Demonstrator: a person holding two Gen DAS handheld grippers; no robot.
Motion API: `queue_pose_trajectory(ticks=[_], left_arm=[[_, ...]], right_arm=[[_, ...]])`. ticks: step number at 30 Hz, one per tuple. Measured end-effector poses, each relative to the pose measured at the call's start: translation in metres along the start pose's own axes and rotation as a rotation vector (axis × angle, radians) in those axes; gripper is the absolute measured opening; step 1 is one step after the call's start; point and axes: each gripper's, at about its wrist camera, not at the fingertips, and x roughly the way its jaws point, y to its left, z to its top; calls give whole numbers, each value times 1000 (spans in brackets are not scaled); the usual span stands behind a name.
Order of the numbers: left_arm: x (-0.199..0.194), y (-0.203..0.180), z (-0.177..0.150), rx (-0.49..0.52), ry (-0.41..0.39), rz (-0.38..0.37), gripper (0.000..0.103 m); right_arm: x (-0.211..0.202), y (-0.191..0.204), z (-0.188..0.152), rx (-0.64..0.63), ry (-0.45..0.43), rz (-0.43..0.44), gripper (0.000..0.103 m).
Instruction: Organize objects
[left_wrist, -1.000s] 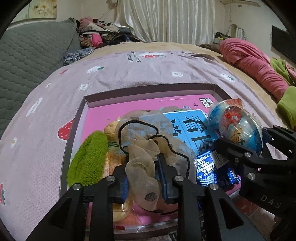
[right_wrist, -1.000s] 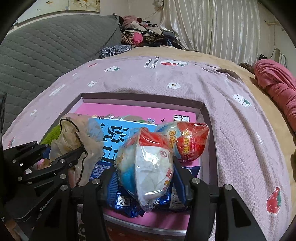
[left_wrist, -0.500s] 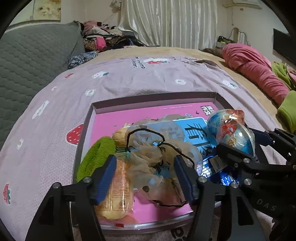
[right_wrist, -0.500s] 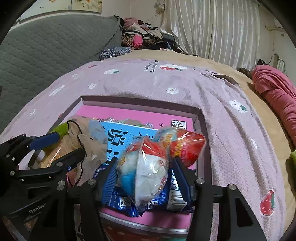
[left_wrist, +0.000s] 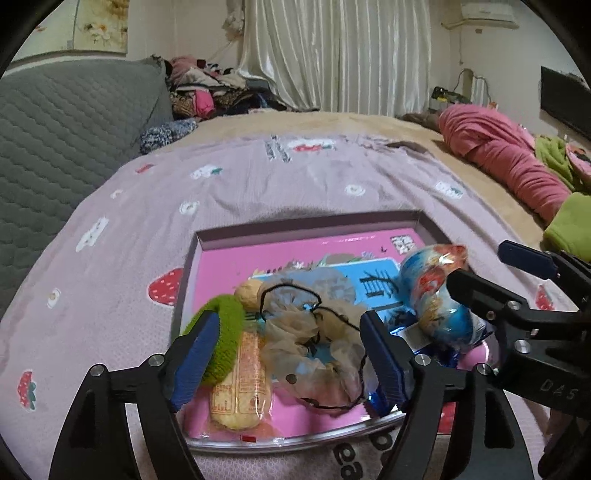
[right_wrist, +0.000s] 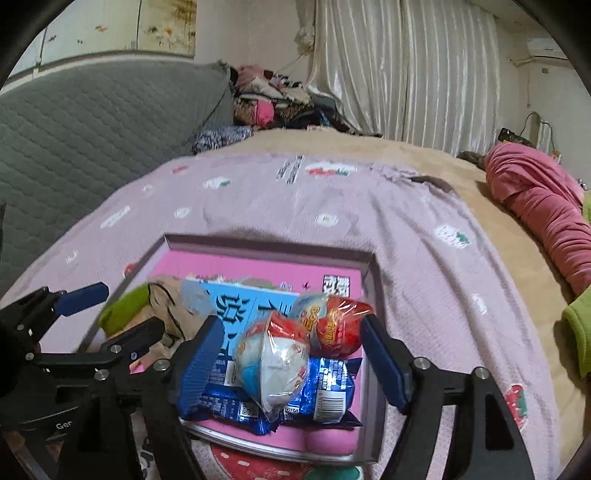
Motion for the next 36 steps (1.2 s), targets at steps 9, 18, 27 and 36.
queue_pose_trajectory(ticks=[9,18,27,36], left_arm=[[-40,7,4,-26,-57,14,82],[-110,13,3,-78,-107,36,84],[-196,19,-1,-114,-147,29,103],[-261,14,-15,-89,-176,66,103]], right_arm=[[-51,-5,11,50,-81,-8,93],[-109,7,10,37,-68,-10,102],[-173,23,9,60,-52,59,102],[-233,43,-5,19,-81,23,102]])
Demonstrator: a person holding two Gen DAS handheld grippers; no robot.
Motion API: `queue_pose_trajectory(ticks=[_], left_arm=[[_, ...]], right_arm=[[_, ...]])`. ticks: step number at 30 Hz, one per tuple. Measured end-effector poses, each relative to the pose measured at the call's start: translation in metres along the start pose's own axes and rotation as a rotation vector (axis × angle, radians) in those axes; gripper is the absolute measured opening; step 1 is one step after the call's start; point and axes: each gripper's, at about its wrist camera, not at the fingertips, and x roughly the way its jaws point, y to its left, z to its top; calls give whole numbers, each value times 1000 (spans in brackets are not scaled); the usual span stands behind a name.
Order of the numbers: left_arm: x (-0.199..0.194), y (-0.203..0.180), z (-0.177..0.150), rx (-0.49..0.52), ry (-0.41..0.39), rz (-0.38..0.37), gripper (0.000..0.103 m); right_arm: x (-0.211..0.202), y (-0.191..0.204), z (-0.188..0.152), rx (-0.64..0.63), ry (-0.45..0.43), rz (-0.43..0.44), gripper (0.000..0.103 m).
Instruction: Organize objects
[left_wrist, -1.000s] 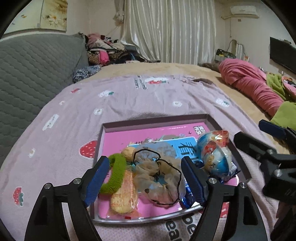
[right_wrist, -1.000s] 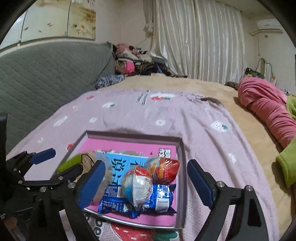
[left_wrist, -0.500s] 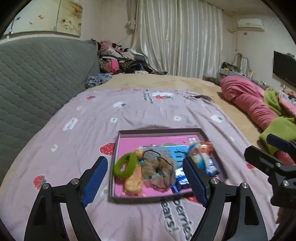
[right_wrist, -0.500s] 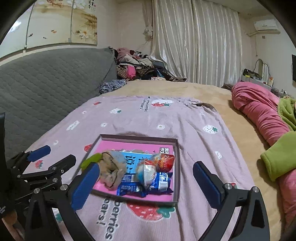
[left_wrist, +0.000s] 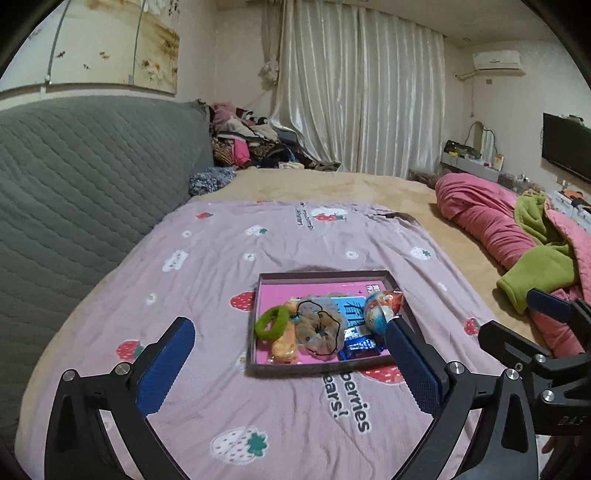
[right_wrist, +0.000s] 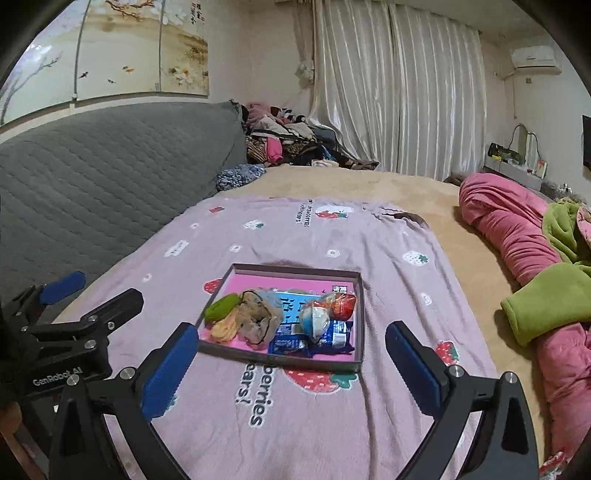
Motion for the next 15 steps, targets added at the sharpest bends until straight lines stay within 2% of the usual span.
queue_pose_trajectory(ticks=[7,15], left_arm=[[-44,1,-18,-9,-29,12,103],[-53,3,-53,-19,20,17,103]], right_arm=[[-37,6,-9,-26,-40,-27,102],[-46,6,-39,-36,-53,-46,102]])
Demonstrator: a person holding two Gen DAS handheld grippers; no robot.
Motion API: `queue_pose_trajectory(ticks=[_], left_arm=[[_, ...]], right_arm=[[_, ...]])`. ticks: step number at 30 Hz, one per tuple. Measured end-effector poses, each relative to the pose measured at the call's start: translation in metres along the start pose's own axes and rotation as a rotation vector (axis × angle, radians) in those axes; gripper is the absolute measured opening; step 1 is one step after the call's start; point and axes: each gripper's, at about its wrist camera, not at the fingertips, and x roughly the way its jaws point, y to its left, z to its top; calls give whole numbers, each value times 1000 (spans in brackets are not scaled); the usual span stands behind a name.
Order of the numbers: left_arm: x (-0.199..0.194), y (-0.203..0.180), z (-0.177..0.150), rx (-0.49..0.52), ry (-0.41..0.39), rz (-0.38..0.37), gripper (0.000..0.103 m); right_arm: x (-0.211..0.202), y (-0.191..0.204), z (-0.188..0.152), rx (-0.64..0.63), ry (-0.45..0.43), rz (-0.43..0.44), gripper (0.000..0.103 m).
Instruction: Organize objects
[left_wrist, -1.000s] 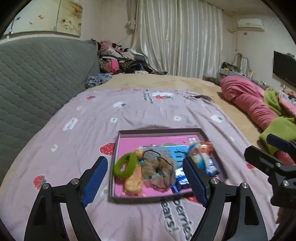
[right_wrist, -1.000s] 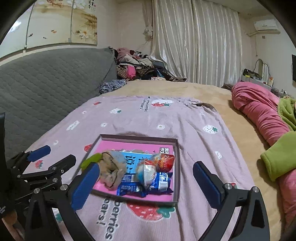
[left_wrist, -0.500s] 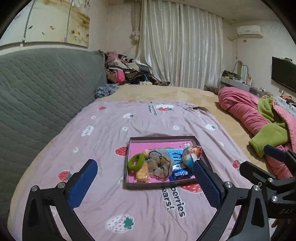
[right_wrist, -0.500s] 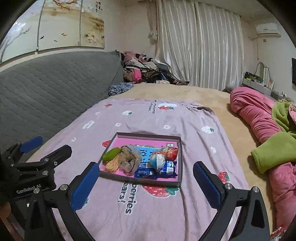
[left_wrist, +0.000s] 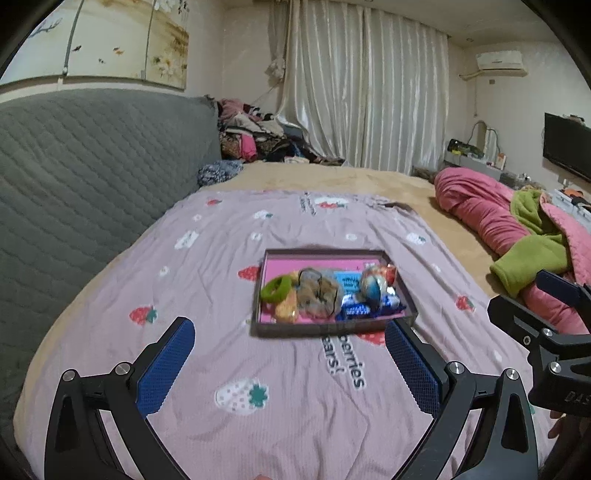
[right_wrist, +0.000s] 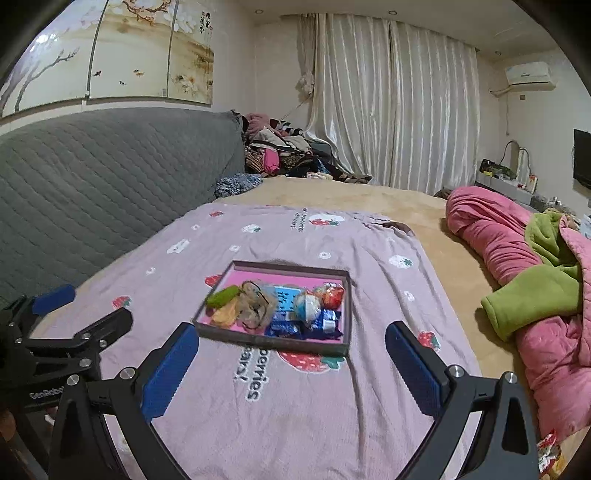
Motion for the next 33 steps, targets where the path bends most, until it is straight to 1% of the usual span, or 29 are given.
queue_pose_trajectory(ticks=[4,7,11,13,16,19,22,27,31,33], left_arm=[[-2,-1,-16,5,2,26,103],[-3,0,-28,-2,5,31,103],[4,-2,-40,15,56,35,103],[6,-3,-45,16,64,28,103],[7,-5,-50,20,62,23,103],[6,-7,-56,24,40,20,103],[10,-8,-61,23,43,19,103],[16,-8,-66,20,48,26,103],[23,-6,-70,13,51,16,103],[26,-5,-72,8,53,30,103]], right_arm=[[3,-4,-18,19,28,2,102],[5,-5,-32,25,46,6,102],[5,-7,-44,38,49,-9,102],[5,-9,-48,46,49,-8,102],[8,-11,-53,64,64,7,102],[8,-11,-57,64,72,7,102],[8,-9,-61,48,64,-9,102],[16,-7,-70,42,76,-10,102],[24,-5,-79,32,88,-16,102],[28,-4,-83,21,97,-26,102]])
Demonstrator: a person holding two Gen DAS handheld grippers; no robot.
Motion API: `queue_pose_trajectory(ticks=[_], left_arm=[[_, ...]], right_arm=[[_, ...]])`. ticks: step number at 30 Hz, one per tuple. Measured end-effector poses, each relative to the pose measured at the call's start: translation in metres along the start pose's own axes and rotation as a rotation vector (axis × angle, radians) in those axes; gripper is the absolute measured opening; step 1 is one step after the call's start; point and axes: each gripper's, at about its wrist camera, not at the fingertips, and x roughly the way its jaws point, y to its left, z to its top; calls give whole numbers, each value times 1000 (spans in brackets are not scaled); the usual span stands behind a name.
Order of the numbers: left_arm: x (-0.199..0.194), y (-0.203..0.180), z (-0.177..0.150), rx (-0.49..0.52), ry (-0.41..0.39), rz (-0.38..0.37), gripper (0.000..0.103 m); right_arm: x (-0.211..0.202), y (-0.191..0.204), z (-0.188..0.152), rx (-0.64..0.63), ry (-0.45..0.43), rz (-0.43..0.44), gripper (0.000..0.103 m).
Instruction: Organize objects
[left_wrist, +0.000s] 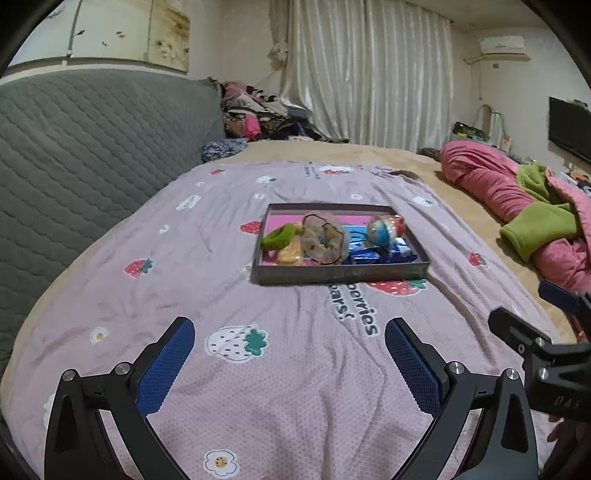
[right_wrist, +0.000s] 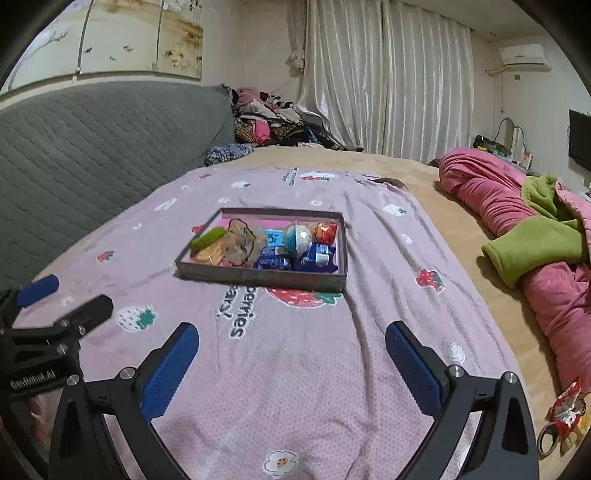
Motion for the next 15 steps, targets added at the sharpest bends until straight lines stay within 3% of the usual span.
queue_pose_trajectory(ticks=[15], left_arm=[[30,-1,-23,14,46,4,103]], right_arm=[[20,-8,-25,21,18,11,102]])
